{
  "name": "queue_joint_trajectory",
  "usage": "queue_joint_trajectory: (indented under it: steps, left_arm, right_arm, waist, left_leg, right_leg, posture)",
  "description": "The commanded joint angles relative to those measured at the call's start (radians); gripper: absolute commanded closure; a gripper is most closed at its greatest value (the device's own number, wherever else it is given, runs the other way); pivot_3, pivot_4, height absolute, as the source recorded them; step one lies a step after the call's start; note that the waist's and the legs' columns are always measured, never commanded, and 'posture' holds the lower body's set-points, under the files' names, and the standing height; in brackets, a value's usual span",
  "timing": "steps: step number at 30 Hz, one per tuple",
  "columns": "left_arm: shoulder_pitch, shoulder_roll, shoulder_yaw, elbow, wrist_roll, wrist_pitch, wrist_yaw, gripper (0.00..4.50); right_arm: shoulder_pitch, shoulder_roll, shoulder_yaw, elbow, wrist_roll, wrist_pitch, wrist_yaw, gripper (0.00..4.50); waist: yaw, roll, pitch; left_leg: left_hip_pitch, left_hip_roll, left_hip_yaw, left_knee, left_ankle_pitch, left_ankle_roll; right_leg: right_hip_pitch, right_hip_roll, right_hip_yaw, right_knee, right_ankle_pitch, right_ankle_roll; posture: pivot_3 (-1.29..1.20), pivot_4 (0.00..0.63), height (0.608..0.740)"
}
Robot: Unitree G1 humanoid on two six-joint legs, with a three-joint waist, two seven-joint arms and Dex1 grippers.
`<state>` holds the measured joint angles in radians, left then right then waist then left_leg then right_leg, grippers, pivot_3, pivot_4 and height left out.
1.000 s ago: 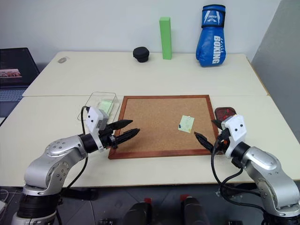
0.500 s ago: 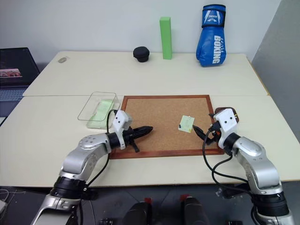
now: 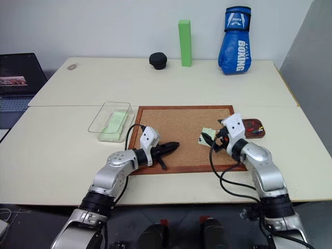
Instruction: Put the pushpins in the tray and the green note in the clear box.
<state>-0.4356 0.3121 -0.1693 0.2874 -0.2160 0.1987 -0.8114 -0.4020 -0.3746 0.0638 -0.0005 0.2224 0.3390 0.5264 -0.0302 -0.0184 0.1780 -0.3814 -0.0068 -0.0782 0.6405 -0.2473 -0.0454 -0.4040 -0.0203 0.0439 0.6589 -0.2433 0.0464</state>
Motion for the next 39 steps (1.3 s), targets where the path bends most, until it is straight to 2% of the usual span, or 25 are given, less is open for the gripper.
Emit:
queue_joint_trajectory:
  steps: [1, 8, 14, 15, 30, 35, 39]
  left_arm:
    - [0.04, -0.011, -0.029, 0.049, 0.028, 0.001, -0.015, 4.49]
    - [0.016, -0.037, -0.003, 0.022, 0.015, 0.027, -0.011, 4.49]
    - [0.022, -0.023, 0.018, -0.009, -0.007, 0.082, -0.026, 4.49]
    - [0.024, -0.019, 0.016, -0.013, -0.005, 0.086, -0.029, 4.5]
    - [0.007, -0.017, 0.03, -0.045, -0.002, 0.116, -0.014, 4.5]
    - [-0.011, -0.016, 0.031, -0.029, 0.007, 0.092, -0.014, 4.5]
    - [-0.033, -0.009, 0.036, -0.005, 0.01, 0.082, -0.019, 4.5]
  right_arm:
    - [-0.063, 0.025, -0.005, 0.085, -0.007, -0.049, 0.017, 0.0]
    - [-0.159, 0.057, 0.011, 0.313, -0.058, -0.116, 0.035, 0.0]
    - [-0.206, 0.1, 0.009, 0.42, -0.081, -0.138, 0.015, 0.0]
    - [-0.213, 0.105, 0.01, 0.439, -0.091, -0.146, 0.009, 0.36]
    - [-0.257, 0.11, -0.047, 0.565, -0.108, -0.209, -0.039, 3.26]
    - [-0.27, 0.111, -0.059, 0.578, -0.109, -0.215, -0.053, 4.4]
    - [-0.272, 0.097, -0.041, 0.592, -0.148, -0.258, -0.066, 4.47]
  waist:
    - [-0.001, 0.001, 0.0]
    - [-0.001, 0.002, -0.001]
    - [-0.002, 0.002, -0.001]
    - [-0.003, 0.002, -0.001]
    - [-0.004, 0.002, -0.001]
    - [-0.004, 0.002, -0.001]
    - [-0.003, 0.002, -0.001]
  left_leg:
    - [0.0, 0.0, 0.0, 0.001, 0.0, 0.0]
    - [0.001, 0.0, 0.0, 0.004, 0.0, 0.0]
    - [0.0, 0.0, 0.0, 0.004, 0.0, 0.0]
    - [0.001, 0.0, 0.0, 0.004, 0.0, 0.0]
    - [0.0, 0.0, 0.0, 0.004, 0.0, 0.0]
    - [0.0, 0.0, 0.0, 0.003, 0.0, 0.0]
    - [0.0, 0.0, 0.0, 0.004, 0.0, 0.0]
  right_leg:
    - [0.0, 0.0, 0.0, 0.001, 0.0, 0.0]
    - [0.001, 0.0, 0.0, 0.004, 0.0, 0.0]
    - [0.001, 0.0, 0.0, 0.004, 0.0, 0.0]
    - [0.001, 0.0, 0.001, 0.004, 0.0, 0.0]
    - [0.0, 0.001, 0.001, 0.004, 0.0, 0.0]
    - [0.0, 0.001, 0.001, 0.004, 0.0, 0.0]
    - [0.0, 0.001, 0.001, 0.004, 0.0, 0.0]
  posture:
    - [0.0, 0.15, 0.74]
    - [0.0, 0.15, 0.74]
    - [0.0, 0.15, 0.74]
    - [0.0, 0.15, 0.74]
    - [0.0, 0.15, 0.74]
    - [0.0, 0.15, 0.74]
    - [0.0, 0.15, 0.74]
